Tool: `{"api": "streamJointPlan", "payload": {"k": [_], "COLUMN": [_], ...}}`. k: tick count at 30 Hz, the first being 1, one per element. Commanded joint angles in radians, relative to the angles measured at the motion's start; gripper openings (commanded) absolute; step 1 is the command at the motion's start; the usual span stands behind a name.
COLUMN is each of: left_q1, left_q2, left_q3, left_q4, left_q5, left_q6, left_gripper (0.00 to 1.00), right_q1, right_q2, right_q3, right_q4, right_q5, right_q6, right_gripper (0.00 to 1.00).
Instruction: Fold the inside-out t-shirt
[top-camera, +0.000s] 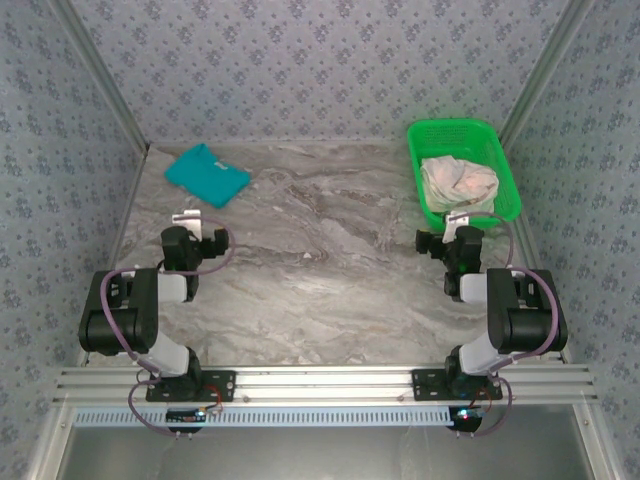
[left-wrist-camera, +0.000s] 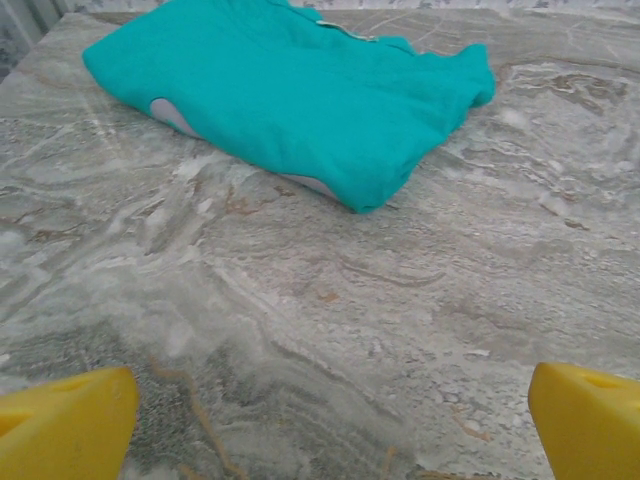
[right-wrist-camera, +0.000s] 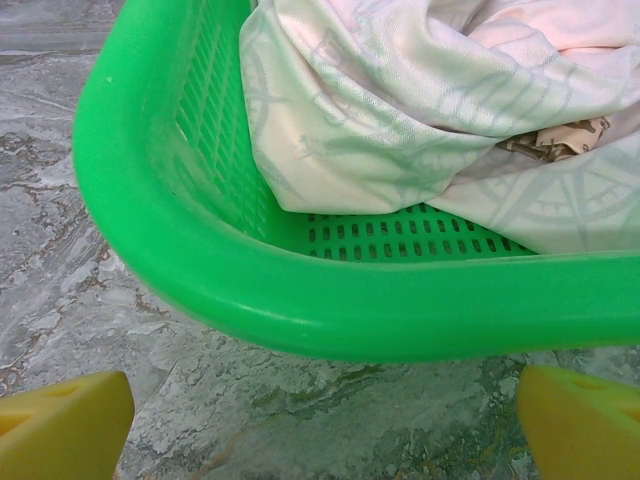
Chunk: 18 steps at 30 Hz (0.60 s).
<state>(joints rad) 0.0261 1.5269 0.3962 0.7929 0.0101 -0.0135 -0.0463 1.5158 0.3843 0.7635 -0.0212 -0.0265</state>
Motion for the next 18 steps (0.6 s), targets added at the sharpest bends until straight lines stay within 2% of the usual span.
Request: {"api": "streamJointPlan", "payload": {"k": [1, 3, 4, 6, 8, 10, 11, 14, 16, 18], "left_q1": [-0.037, -0.109, -0.132, -0.162, -0.174, -0.173, -0.168, -0.116, -0.093, -0.095], "left_q2": [-0.089, -0.220, -0.256, -0.325, -0.379, -0.421, -0.438, -0.451, -0.435, -0.420], "left_q3": [0.037, 0.136, 0.175, 0.245, 0.284, 0.290, 0.298, 0.350, 0.399, 0.444], "left_q4": [-0.086, -0.377, -0.466, -0.624, -0.729, -0.754, -0.783, -0.896, -0.988, -1.074], "left_q5": [-0.124, -0.253, -0.281, -0.261, -0.239, -0.200, -0.200, -0.118, -0.072, -0.036], "left_q6": [-0.008, -0.030, -0.073, -0.198, -0.327, -0.392, -0.442, -0.553, -0.593, -0.577], "left_gripper": [1.00, 1.00, 1.00, 1.00, 1.00, 1.00, 1.00, 1.00, 1.00, 1.00], "right_q1": [0.000, -0.002, -0.008, -0.019, -0.061, -0.099, -0.096, -0.046, -0.054, -0.058], "right_q2": [-0.119, -0.250, -0.279, -0.303, -0.292, -0.266, -0.246, -0.171, -0.103, -0.027], "right_q3": [0.033, 0.153, 0.202, 0.285, 0.341, 0.387, 0.429, 0.543, 0.603, 0.663], "right_q4": [-0.100, -0.448, -0.554, -0.727, -0.798, -0.837, -0.892, -1.009, -1.029, -1.016], "right_q5": [0.025, 0.073, 0.108, 0.146, 0.043, -0.055, -0.058, 0.078, 0.065, 0.052], "right_q6": [0.011, 0.134, 0.216, 0.375, 0.445, 0.494, 0.484, 0.412, 0.395, 0.363], "right_gripper": [1.00, 1.00, 1.00, 1.00, 1.00, 1.00, 0.99, 0.99, 0.99, 0.99]}}
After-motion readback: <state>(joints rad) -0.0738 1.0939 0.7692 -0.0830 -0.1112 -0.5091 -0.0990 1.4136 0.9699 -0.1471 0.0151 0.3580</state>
